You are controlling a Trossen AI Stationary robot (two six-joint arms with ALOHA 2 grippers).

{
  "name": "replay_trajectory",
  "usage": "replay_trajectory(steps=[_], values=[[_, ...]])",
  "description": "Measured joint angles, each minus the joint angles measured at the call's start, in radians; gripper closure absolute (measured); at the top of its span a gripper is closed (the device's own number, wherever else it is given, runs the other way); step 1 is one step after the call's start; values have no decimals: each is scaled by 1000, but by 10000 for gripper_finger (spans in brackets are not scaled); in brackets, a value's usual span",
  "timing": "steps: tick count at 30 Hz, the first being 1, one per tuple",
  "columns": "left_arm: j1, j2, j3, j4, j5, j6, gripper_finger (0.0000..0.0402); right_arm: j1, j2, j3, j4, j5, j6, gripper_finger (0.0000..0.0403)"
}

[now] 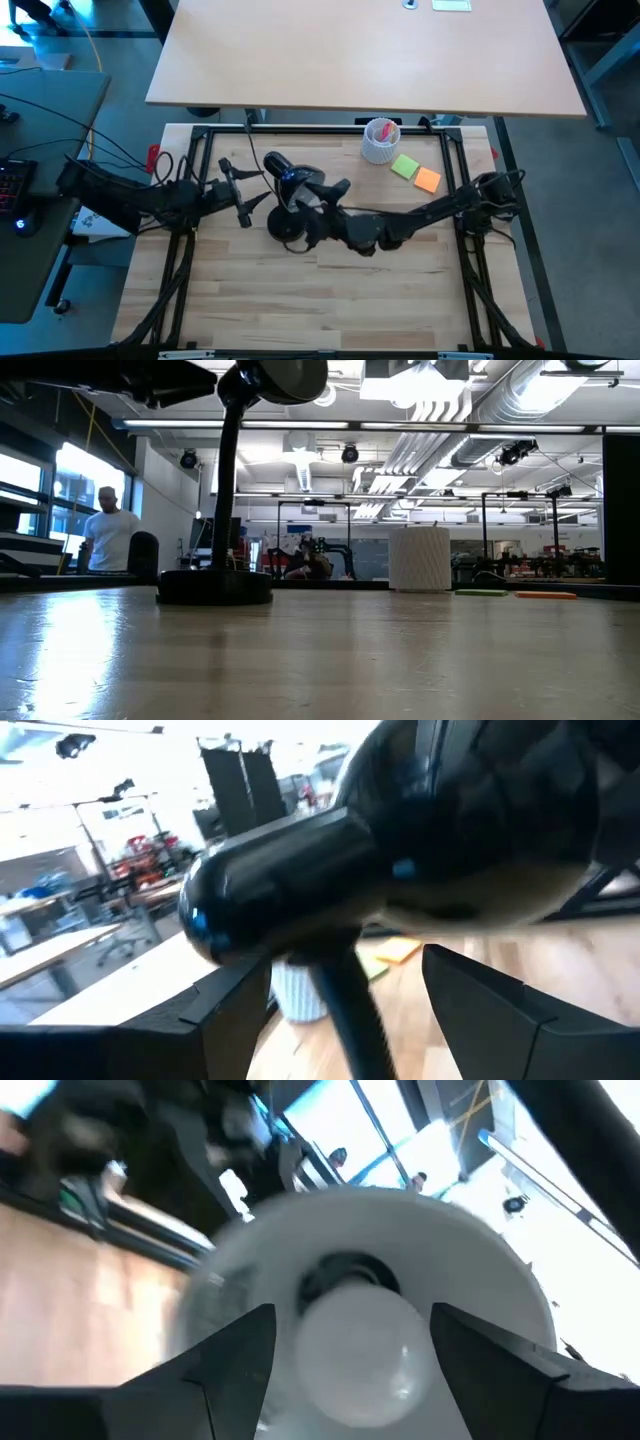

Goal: Screw lightbulb
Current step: Insert the lightbulb into the lamp

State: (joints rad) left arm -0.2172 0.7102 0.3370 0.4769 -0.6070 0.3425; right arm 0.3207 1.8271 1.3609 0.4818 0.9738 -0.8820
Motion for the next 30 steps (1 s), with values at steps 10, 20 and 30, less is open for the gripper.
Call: replay_trajectory(steps=[10,20,30], values=[[45,-28,0,-106,13,-51,146,24,-69,-2,-292,-101,439,140],[95,-12,0,-107,171,-84,146,-31,-83,-3,-375,-49,800,140],[95,117,0,2,239,-87,146,-67,-83,-2,-334,-46,810,140]])
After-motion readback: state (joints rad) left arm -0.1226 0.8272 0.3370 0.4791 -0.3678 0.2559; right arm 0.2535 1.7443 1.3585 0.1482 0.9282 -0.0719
